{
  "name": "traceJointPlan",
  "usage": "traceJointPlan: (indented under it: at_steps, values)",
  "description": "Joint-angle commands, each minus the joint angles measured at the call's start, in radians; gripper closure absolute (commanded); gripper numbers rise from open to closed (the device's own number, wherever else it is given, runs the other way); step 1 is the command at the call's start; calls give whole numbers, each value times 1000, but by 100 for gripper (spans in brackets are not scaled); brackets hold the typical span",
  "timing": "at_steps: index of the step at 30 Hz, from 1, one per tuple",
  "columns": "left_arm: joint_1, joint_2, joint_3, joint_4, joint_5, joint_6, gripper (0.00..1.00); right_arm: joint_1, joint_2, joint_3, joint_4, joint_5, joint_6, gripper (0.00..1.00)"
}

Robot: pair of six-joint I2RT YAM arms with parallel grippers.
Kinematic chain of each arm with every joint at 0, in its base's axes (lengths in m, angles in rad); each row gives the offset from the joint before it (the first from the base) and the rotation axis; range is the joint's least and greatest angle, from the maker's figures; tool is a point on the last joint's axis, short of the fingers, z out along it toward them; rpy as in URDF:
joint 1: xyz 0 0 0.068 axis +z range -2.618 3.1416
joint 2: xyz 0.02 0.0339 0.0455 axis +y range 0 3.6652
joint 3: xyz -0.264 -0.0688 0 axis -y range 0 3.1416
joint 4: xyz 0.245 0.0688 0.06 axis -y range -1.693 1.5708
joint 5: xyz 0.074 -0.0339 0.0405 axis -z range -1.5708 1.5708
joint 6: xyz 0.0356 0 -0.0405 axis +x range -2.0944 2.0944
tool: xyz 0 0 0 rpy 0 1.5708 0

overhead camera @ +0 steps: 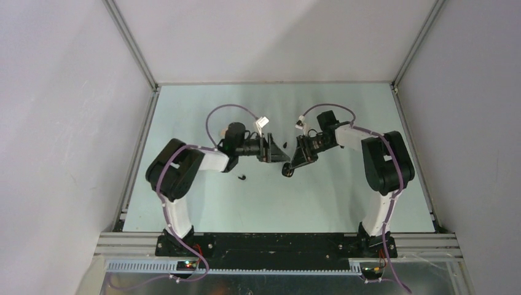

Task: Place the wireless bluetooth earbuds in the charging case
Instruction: Pick up the charging case at the center of the board.

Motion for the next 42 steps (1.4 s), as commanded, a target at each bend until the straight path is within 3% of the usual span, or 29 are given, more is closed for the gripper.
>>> traceJointPlan:
  at_steps: [1,2,3,4,5,6,7,8,11,12,13,16,17,20,23,24,25,29,42]
  values:
    - [32,-168,15,-42,141,190,0,-34,-111,46,-134,75,-136,88]
    - [33,-213,25,-103,155,318,1,-38,-146,49,-163,87,-167,88]
    - [32,-235,70,-290,167,399,1,-47,-164,56,-171,109,-181,88]
    - [31,-271,103,-438,164,628,1,-52,-199,63,-196,122,-211,88]
    - [24,-282,182,-727,154,762,1,-55,-218,76,-214,144,-228,88]
    - [20,-298,219,-851,146,992,1,-57,-256,81,-245,155,-267,88]
    - [16,-303,272,-1053,134,1093,0,-55,-274,94,-262,175,-287,88]
    - [16,-310,295,-1130,134,1259,1,-53,-308,101,-298,182,-333,88]
    - [18,-270,447,-1574,178,1577,1,-31,-384,141,-367,210,-425,88]
    - [18,-253,485,-1659,200,1725,1,-16,-399,145,-389,214,-462,88]
    - [16,-205,574,-1849,212,1880,1,-6,-430,152,-402,222,-482,87]
    - [3,-89,752,-2270,250,2137,0,67,-486,155,-432,256,-537,86]
    - [-2,-40,818,-2307,256,2162,1,82,-511,154,-429,265,-538,86]
    - [-38,-21,825,-2321,268,2172,1,122,-551,148,-394,258,-510,85]
    - [-69,-43,783,-2224,285,2059,1,125,-565,139,-360,238,-469,85]
    - [-79,-64,748,-2125,289,2007,1,126,-577,126,-351,231,-459,85]
    - [-83,-77,726,-2047,283,1854,1,125,-582,117,-332,228,-442,85]
    - [-114,-193,543,-1505,191,1422,1,126,-595,65,-303,201,-422,85]
    - [-155,-179,553,-1456,249,1269,5,142,-528,62,-362,105,-465,85]
